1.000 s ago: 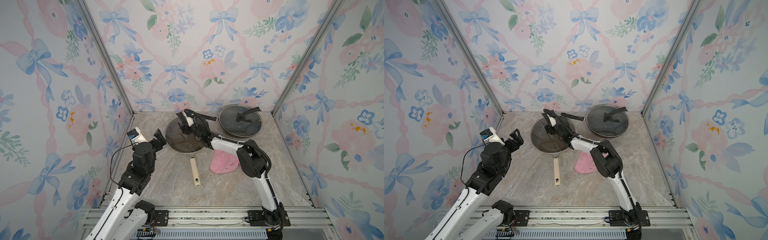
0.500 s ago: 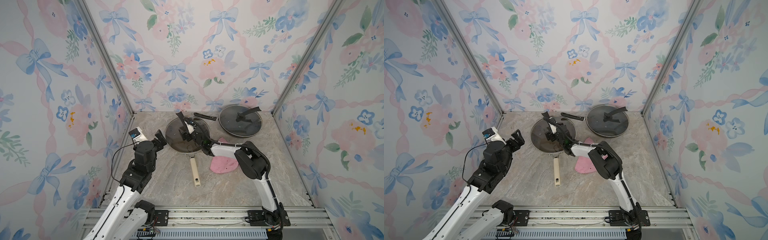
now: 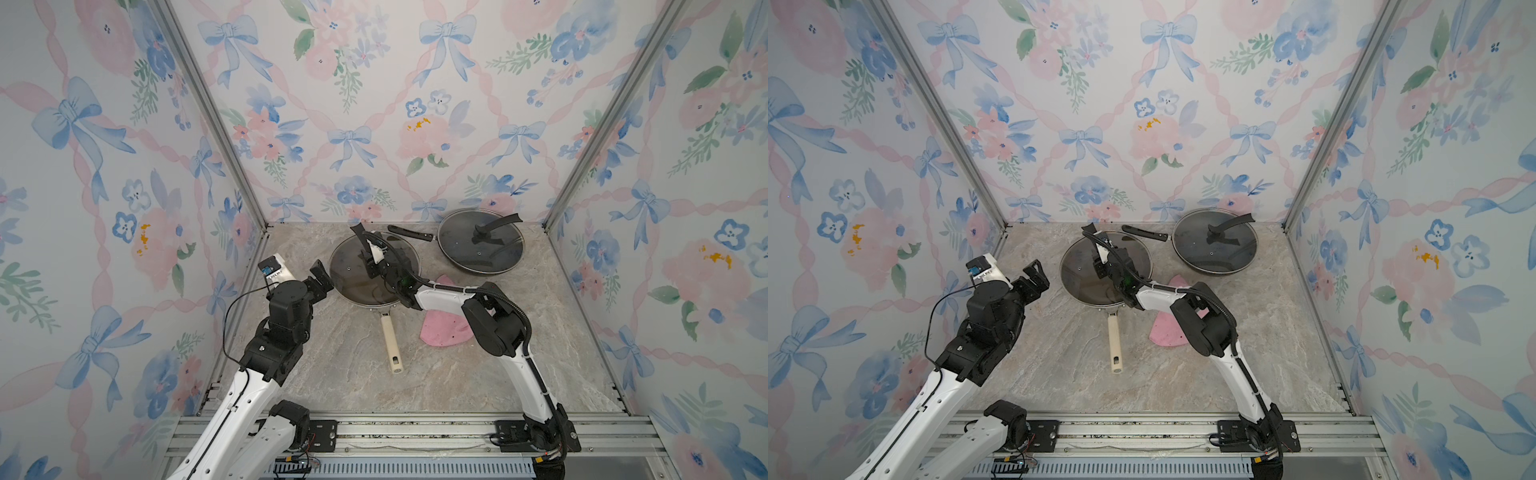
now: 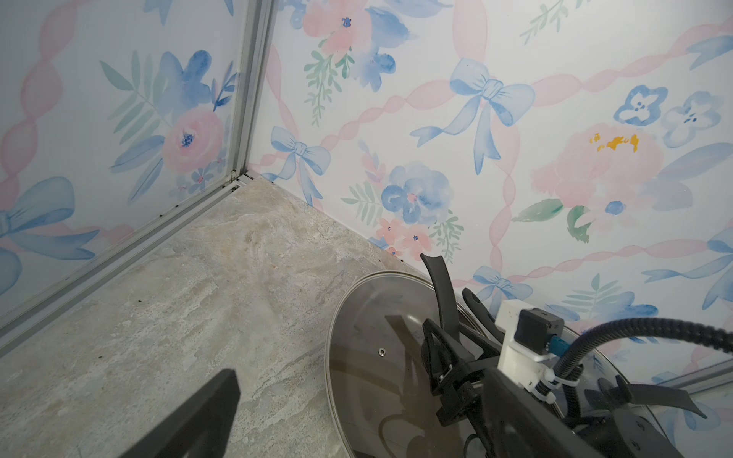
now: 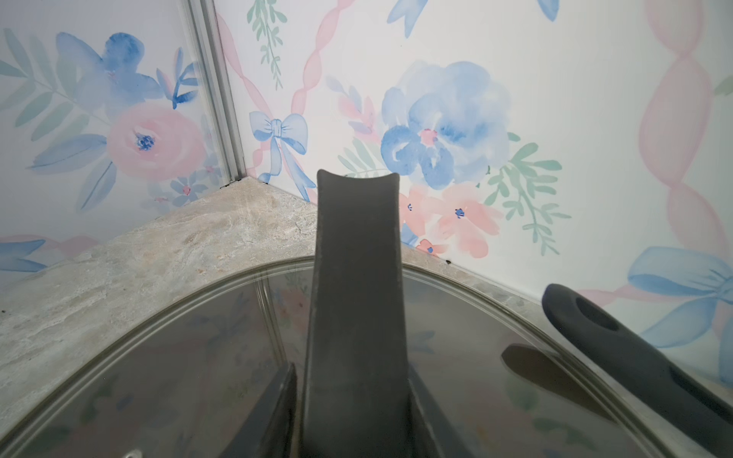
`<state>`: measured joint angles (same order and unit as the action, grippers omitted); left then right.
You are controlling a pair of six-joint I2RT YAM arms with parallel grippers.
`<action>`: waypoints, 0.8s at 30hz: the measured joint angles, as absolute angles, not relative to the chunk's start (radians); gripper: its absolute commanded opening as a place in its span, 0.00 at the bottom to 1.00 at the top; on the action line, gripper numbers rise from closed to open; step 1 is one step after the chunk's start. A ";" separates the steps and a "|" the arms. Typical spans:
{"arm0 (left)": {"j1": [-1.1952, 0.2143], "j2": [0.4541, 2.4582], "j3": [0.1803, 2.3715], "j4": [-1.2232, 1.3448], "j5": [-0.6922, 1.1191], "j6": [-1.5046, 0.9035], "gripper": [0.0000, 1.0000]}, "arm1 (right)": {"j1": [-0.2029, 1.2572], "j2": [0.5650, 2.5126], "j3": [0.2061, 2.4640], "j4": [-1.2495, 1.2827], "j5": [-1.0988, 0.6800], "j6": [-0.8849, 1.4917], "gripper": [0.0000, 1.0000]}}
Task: Wipe the pot lid with a cloth
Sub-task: Pick up the pot lid from the cooking pot.
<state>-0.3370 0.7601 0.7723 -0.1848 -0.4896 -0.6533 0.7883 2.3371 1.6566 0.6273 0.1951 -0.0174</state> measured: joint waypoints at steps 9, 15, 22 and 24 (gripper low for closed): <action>-0.315 0.726 0.772 -0.185 -0.487 -0.634 0.98 | 0.796 2.337 1.656 0.627 0.237 -0.039 0.30; -0.294 0.734 0.772 -0.185 -0.458 -0.611 0.98 | 0.802 2.337 1.675 0.593 0.255 -0.046 0.24; -0.270 0.735 0.772 -0.182 -0.419 -0.577 0.98 | 0.815 2.326 1.700 0.531 0.312 -0.018 0.20; -0.261 0.735 0.772 -0.181 -0.406 -0.568 0.98 | 0.817 2.305 1.700 0.495 0.318 0.001 0.19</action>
